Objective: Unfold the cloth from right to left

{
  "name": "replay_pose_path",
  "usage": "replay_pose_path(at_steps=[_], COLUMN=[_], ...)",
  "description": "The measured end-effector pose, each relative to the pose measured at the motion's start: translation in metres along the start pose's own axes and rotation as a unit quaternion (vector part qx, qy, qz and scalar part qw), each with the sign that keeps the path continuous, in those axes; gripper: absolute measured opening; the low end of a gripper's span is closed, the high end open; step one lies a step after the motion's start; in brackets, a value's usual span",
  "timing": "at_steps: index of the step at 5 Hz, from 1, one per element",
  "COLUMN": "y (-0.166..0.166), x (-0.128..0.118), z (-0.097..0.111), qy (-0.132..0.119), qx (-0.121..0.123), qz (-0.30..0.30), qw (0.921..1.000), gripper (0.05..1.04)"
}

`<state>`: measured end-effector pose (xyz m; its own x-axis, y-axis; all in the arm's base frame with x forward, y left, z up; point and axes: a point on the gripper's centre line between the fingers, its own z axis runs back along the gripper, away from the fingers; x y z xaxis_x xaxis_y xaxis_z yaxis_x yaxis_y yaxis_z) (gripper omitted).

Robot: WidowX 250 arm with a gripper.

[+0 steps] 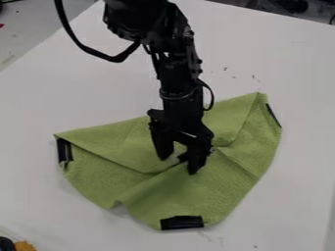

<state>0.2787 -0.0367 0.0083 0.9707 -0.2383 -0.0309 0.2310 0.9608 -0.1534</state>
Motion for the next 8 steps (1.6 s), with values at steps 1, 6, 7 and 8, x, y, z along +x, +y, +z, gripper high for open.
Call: replay_pose_path(at_steps=[1, 6, 7, 8], y=[0.0, 0.001, 0.002, 0.006], x=[0.003, 0.015, 0.016, 0.022], z=[0.007, 0.013, 0.013, 0.022], qy=[0.005, -0.016, -0.017, -0.016], qx=[0.009, 0.014, 0.013, 0.025], qz=[0.007, -0.007, -0.006, -0.005], qw=[0.9999, 0.9997, 0.9997, 0.9995], gripper=[1.003, 0.33, 0.137, 0.06])
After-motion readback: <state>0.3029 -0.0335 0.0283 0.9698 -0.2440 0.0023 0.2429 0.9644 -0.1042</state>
